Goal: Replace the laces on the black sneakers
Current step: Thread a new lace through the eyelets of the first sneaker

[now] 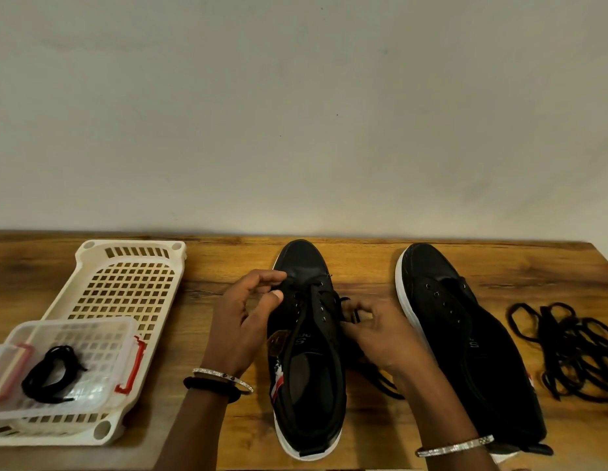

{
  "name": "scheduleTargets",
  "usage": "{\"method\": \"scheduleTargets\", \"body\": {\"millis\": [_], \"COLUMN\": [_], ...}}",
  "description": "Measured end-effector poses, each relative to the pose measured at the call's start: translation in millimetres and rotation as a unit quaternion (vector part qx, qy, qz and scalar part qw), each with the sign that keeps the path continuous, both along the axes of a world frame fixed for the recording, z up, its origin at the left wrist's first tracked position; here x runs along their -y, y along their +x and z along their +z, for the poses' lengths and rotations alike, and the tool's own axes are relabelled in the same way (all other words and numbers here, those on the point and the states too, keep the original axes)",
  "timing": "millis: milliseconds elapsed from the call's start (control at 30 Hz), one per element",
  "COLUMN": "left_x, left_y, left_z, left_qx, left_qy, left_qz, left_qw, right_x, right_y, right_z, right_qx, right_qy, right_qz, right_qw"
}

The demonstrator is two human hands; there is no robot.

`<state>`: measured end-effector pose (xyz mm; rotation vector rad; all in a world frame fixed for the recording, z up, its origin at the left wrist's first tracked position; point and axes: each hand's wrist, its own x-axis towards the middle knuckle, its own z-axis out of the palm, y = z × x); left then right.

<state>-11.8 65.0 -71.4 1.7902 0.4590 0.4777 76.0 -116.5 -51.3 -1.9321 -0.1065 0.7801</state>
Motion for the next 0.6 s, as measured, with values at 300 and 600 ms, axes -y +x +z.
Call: {"method": "scheduleTargets", "body": {"millis": [300,600], "left_x": [-1,17], "left_y": [2,7], "left_z": [4,20], "left_qx": [0.047,0.130], "left_qy": [0.063,0.115], "left_qz": [0.056,-0.052], "left_qw": [0.995,0.983], "right_x": [2,-19], "right_y": [9,-12], "right_z": [19,46], "right_qx": [0.322,0.176], "right_qy": [-0.018,0.220], "right_qz": [-0.103,0.120], "right_qw": [0.941,0.952]}}
